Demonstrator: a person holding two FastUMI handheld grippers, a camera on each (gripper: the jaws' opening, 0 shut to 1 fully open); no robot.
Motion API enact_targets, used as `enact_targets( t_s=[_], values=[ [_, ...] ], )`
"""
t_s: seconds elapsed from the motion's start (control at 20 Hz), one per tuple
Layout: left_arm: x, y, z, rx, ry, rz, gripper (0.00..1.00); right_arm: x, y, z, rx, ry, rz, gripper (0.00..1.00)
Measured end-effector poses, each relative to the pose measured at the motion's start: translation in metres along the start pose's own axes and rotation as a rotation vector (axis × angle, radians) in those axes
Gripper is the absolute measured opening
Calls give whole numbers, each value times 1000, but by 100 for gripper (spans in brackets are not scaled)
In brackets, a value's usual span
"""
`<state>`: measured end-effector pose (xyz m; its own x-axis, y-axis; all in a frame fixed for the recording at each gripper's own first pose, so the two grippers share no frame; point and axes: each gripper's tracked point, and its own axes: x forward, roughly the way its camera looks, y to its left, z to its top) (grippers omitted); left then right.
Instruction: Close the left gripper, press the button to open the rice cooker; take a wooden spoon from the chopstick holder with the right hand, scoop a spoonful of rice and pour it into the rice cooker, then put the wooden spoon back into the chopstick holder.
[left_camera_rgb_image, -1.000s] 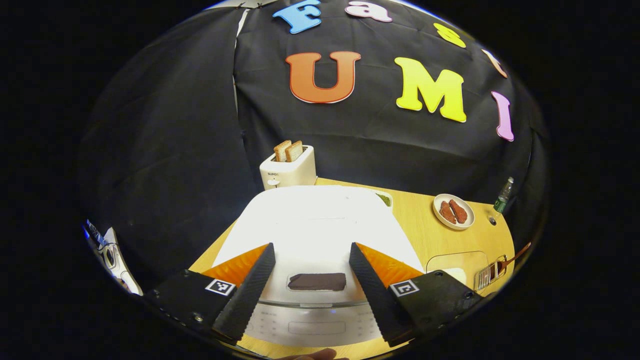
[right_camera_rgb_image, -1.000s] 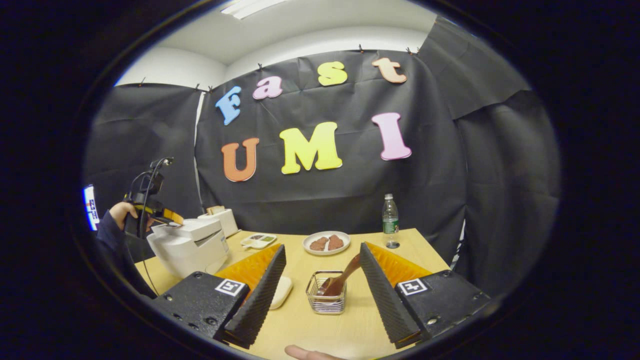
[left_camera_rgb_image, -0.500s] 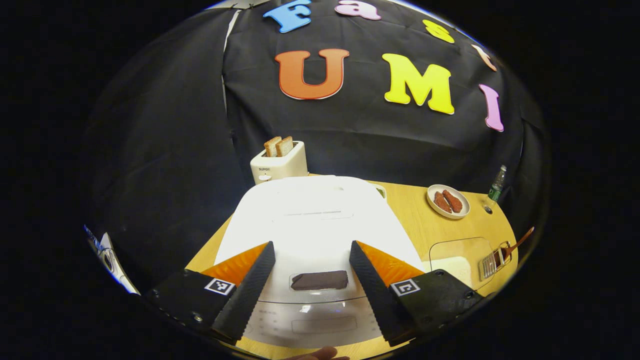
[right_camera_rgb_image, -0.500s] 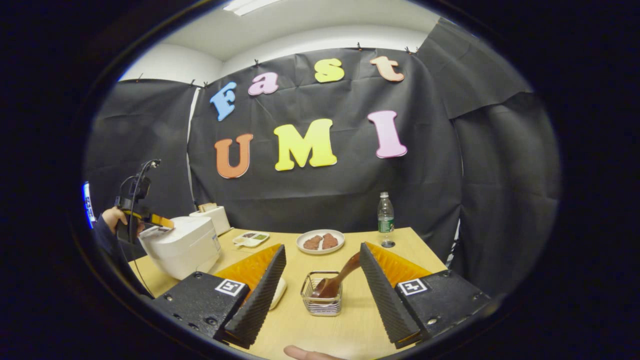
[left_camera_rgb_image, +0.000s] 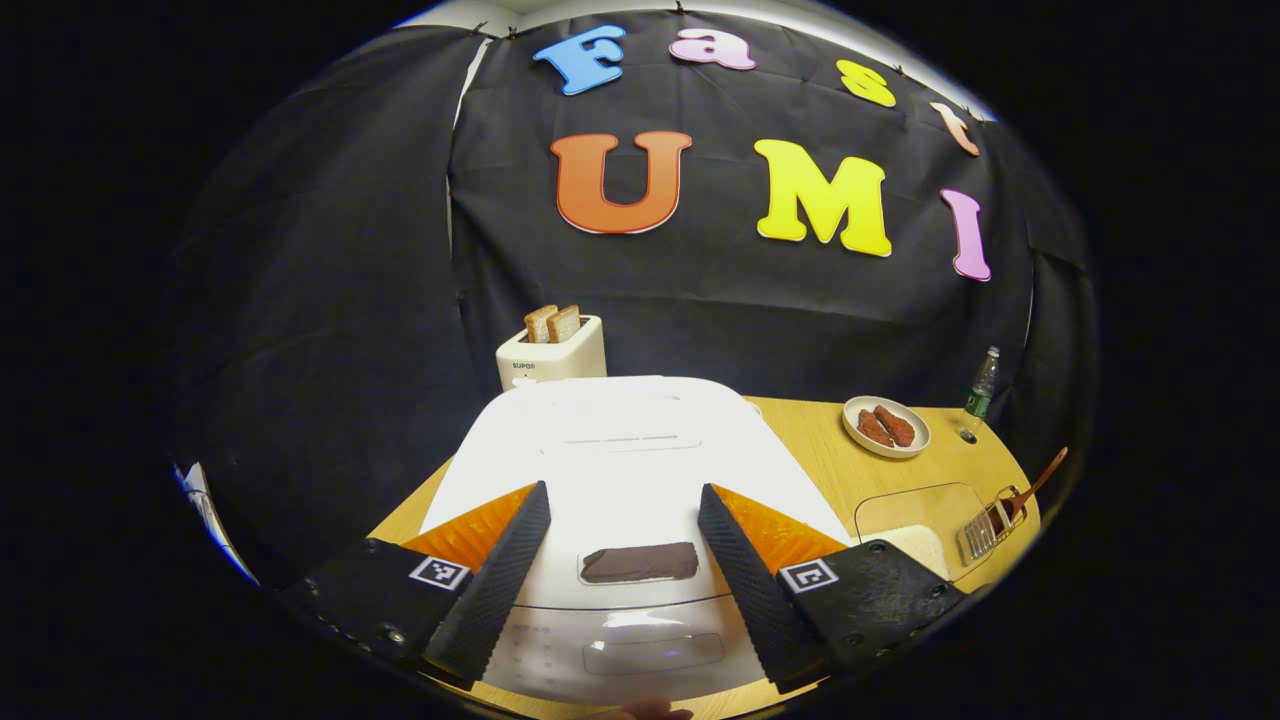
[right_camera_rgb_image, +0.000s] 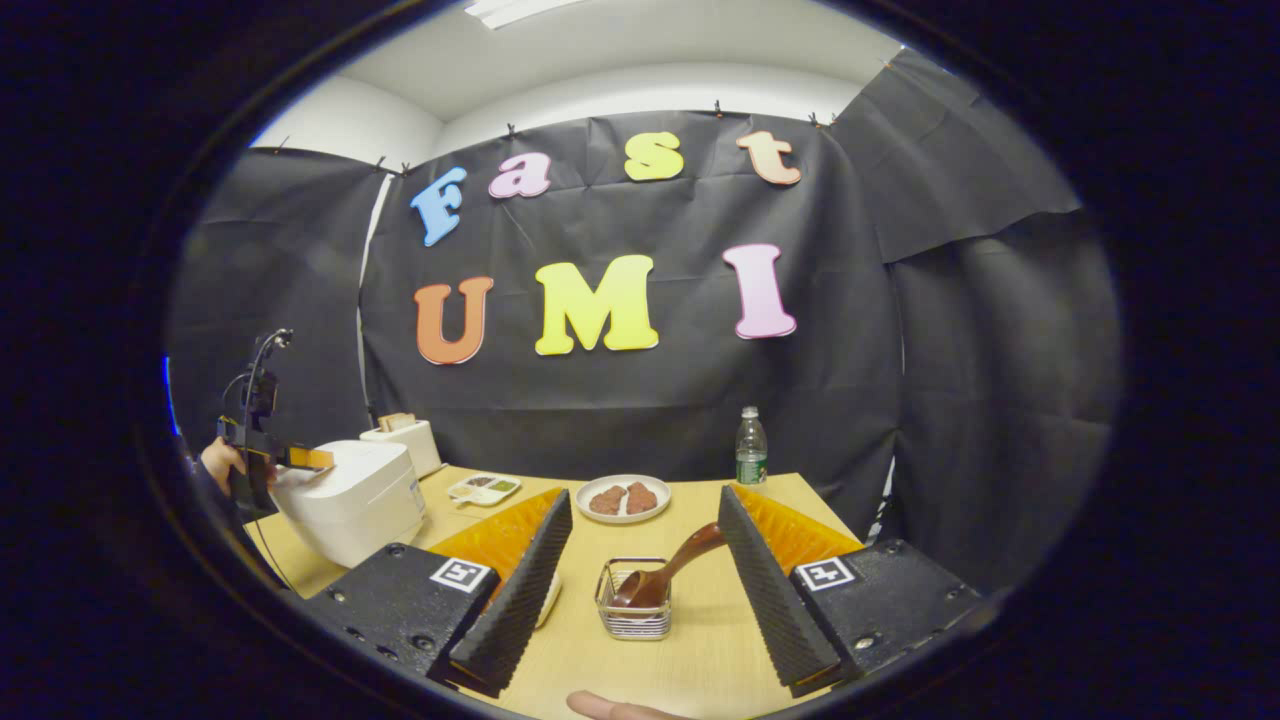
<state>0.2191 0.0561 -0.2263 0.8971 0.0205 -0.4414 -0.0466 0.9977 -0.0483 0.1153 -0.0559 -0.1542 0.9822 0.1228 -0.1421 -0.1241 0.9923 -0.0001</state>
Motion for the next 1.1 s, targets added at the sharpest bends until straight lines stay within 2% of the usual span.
enact_targets(
  t_s=[0.2,0.4,0.8,1.0,1.1],
  values=[
    [-16,-6,4,-11,-25,-27,95,-20,7,16,-36,-18,-29,94],
    [-53,-12,21,-26,-74,-39,94,-42,15,34,-37,-71,-47,94],
    [-173,-48,59,-44,-260,-78,94,-63,34,45,-21,-74,-24,94],
    [-233,-58,58,-33,-333,-81,94,-78,40,43,27,-47,-6,94],
    [-262,-61,58,-16,-385,-74,94,-90,37,38,28,-44,-31,94]
  ],
)
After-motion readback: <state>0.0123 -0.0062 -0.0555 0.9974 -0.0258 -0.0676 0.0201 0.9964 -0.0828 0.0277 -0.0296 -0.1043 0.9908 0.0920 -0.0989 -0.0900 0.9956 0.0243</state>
